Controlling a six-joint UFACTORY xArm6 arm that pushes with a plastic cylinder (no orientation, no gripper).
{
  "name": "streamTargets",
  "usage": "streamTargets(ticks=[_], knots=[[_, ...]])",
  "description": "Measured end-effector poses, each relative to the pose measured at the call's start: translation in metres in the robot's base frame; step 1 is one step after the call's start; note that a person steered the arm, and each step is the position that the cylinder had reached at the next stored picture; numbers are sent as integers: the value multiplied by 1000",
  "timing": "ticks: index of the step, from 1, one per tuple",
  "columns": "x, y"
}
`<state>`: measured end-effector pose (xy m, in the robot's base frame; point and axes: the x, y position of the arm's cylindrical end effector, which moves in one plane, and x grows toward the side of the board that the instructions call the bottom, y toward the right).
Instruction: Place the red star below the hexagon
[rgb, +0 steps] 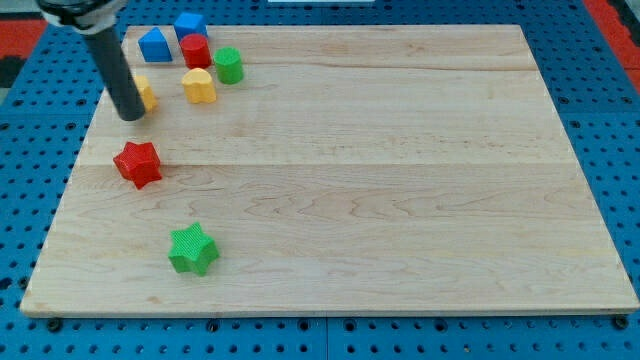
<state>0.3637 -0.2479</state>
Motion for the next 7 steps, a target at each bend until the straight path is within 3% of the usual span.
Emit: streamTargets(ticks=[1,2,5,6,7], knots=[[2,-5],[-46,46],[77,97],[118,91],[111,38]])
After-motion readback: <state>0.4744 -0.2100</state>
